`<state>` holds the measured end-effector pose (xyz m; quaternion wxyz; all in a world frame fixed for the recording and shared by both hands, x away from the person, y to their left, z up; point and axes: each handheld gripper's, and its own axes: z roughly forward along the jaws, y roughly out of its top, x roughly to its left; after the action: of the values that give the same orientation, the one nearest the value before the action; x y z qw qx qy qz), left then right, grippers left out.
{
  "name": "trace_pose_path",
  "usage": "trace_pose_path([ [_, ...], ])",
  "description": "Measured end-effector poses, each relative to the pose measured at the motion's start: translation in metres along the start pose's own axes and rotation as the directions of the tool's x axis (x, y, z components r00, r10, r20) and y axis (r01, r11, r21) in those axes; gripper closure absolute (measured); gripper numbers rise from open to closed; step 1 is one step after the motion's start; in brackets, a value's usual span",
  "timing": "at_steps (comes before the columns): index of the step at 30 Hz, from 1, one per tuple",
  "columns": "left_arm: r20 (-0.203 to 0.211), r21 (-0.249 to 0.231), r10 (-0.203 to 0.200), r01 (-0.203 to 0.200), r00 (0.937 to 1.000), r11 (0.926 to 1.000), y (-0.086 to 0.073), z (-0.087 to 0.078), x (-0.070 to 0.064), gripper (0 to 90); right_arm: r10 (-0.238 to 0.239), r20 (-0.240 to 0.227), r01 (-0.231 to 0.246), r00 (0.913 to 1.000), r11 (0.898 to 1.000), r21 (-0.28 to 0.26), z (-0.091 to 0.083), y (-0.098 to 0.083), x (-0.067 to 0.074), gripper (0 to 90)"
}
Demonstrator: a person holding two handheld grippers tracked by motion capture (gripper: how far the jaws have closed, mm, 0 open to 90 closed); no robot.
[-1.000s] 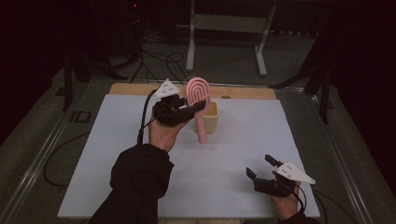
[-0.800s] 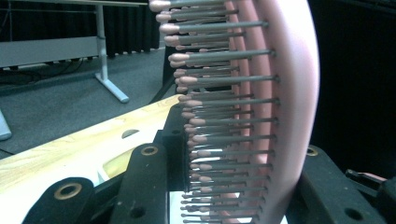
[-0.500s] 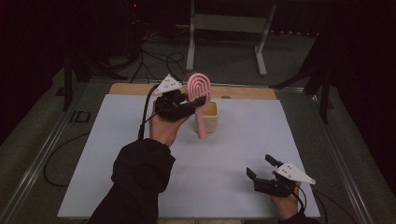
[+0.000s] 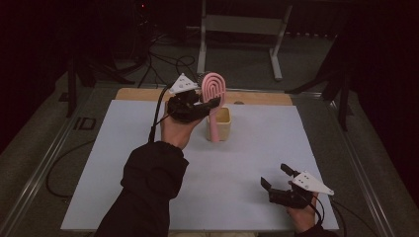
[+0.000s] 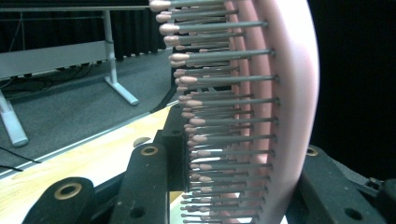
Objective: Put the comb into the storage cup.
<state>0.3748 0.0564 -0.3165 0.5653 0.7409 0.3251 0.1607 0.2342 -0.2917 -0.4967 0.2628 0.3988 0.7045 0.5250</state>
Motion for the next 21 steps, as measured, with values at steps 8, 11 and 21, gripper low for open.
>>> trace_pose_path([
  [8, -0.018, 0.006, 0.009, -0.009, 0.9998, 0.9999, 0.005, 0.005, 0.003, 64.5, 0.003, 0.0, -0.003, 1.0, 1.0, -0.002, 0.0, 0.0, 0.0, 8.6],
  [11, -0.032, 0.012, 0.014, -0.013, 0.9994, 0.9998, 0.006, 0.008, 0.005, 64.5, 0.003, -0.001, -0.003, 1.0, 1.0, -0.005, 0.0, 0.0, -0.001, 8.6],
  [21, -0.046, 0.002, 0.024, -0.024, 0.9987, 0.9997, 0.011, 0.013, 0.005, 64.5, 0.004, 0.003, -0.003, 1.0, 1.0, -0.009, -0.001, 0.0, -0.001, 8.6],
])
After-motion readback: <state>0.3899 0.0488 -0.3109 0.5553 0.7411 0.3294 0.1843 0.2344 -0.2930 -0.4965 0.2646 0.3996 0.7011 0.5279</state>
